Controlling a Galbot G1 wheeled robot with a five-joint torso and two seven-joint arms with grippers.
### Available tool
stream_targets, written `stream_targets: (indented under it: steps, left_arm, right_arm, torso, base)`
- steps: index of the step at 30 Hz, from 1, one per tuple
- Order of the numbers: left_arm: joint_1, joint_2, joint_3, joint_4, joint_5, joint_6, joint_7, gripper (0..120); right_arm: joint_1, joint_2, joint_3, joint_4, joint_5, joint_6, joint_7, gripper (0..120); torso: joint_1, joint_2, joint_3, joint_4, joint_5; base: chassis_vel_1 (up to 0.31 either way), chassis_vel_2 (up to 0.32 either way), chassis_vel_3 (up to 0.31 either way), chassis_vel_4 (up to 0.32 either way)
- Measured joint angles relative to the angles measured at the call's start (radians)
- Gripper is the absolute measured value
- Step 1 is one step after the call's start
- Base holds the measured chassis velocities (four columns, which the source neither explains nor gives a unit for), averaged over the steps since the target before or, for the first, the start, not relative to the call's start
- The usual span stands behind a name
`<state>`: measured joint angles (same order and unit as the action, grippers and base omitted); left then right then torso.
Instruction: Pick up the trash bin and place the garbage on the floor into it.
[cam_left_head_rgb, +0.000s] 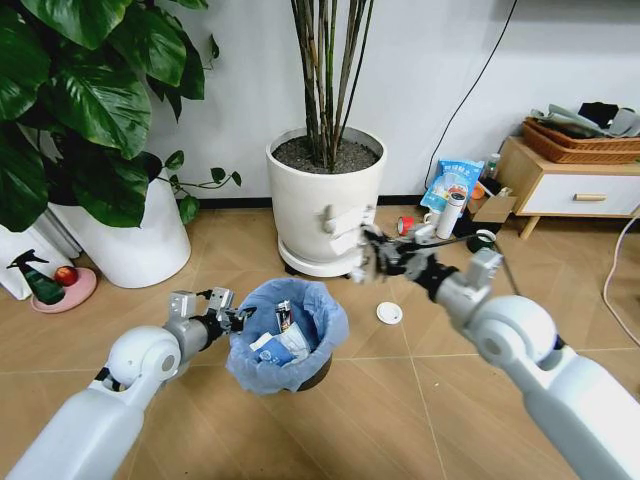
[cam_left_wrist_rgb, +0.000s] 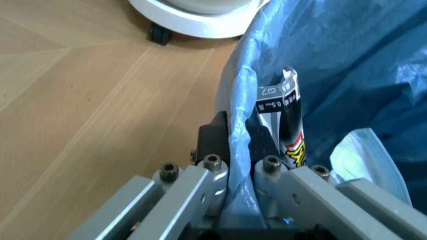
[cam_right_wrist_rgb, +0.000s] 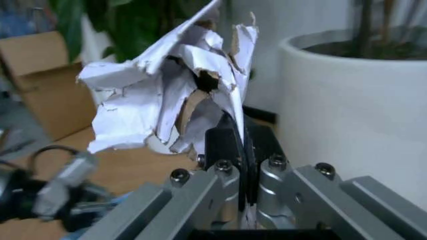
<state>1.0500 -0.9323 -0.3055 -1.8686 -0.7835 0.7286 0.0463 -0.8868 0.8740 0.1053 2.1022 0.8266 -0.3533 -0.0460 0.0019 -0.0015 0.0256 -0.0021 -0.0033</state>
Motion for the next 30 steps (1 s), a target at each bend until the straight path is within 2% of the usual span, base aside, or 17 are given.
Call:
stream_targets:
  steps: [1, 2, 6, 16, 18, 20, 21, 24, 25, 28, 29, 30]
  left_arm:
    - [0.000, 0.000, 0.000, 0.000, 0.000, 0.000, 0.000, 0]
    - [-0.007, -0.001, 0.001, 0.005, -0.001, 0.000, 0.001, 0]
    - [-0.020, -0.006, 0.010, 0.018, -0.002, 0.000, 0.002, 0]
    - [-0.038, -0.017, 0.022, 0.036, -0.002, 0.000, 0.003, 0]
    - [-0.045, -0.019, 0.023, 0.041, -0.003, 0.000, 0.004, 0]
    - [-0.059, -0.025, 0.027, 0.052, -0.003, 0.000, 0.006, 0]
    - [-0.059, -0.025, 0.027, 0.052, -0.003, 0.000, 0.006, 0]
    - [-0.068, -0.029, 0.033, 0.058, -0.003, 0.000, 0.007, 0]
    - [-0.068, -0.029, 0.033, 0.058, -0.003, 0.000, 0.007, 0]
    - [-0.072, -0.031, 0.036, 0.061, -0.004, 0.000, 0.008, 0]
    - [-0.072, -0.031, 0.036, 0.061, -0.004, 0.000, 0.008, 0]
    - [-0.074, -0.031, 0.036, 0.061, -0.004, 0.000, 0.009, 0]
  right_arm:
    - [0.000, 0.000, 0.000, 0.000, 0.000, 0.000, 0.000, 0]
    - [0.028, 0.013, -0.053, 0.000, 0.001, -0.002, 0.007, 0]
    - [0.070, 0.034, -0.135, -0.004, 0.004, -0.007, 0.022, 0]
    - [0.097, 0.058, -0.228, -0.038, -0.007, -0.017, 0.060, 0]
    - [0.093, 0.060, -0.242, -0.042, -0.015, -0.020, 0.067, 5]
    - [0.075, 0.058, -0.258, -0.047, -0.039, -0.023, 0.071, 16]
    - [0.075, 0.058, -0.258, -0.047, -0.039, -0.023, 0.071, 16]
    - [0.068, 0.059, -0.266, -0.062, -0.060, -0.022, 0.072, 31]
    - [0.068, 0.059, -0.266, -0.062, -0.060, -0.022, 0.072, 31]
    - [0.068, 0.066, -0.275, -0.071, -0.064, -0.020, 0.074, 45]
    - [0.068, 0.066, -0.275, -0.071, -0.064, -0.020, 0.074, 45]
    - [0.070, 0.069, -0.278, -0.074, -0.065, -0.019, 0.074, 50]
  torso:
    - [0.000, 0.000, 0.000, 0.0000, 0.0000]
    - [0.000, 0.000, 0.000, 0.0000, 0.0003]
    - [0.000, 0.000, 0.000, -0.0002, 0.0002]
    - [0.000, 0.000, 0.000, -0.0001, 0.0001]
    - [0.000, 0.000, 0.000, -0.0001, 0.0002]
    - [0.000, 0.000, 0.000, -0.0002, 0.0003]
    - [0.000, 0.000, 0.000, -0.0002, 0.0003]
    - [0.000, 0.000, 0.000, -0.0002, 0.0002]
    - [0.000, 0.000, 0.000, -0.0002, 0.0002]
    - [0.000, 0.000, 0.000, -0.0002, 0.0002]
    - [0.000, 0.000, 0.000, -0.0002, 0.0002]
    - [0.000, 0.000, 0.000, -0.0002, 0.0003]
  base:
    - [0.000, 0.000, 0.000, 0.000]
    - [0.000, 0.000, 0.000, 0.000]
    - [0.000, 0.000, 0.000, 0.000]
    - [0.000, 0.000, 0.000, 0.000]
    - [0.000, 0.000, 0.000, 0.000]
    - [0.000, 0.000, 0.000, 0.000]
    - [0.000, 0.000, 0.000, 0.000]
    - [0.000, 0.000, 0.000, 0.000]
    - [0.000, 0.000, 0.000, 0.000]
    - [0.000, 0.000, 0.000, 0.000]
    - [0.000, 0.000, 0.000, 0.000]
    - [0.000, 0.000, 0.000, 0.000]
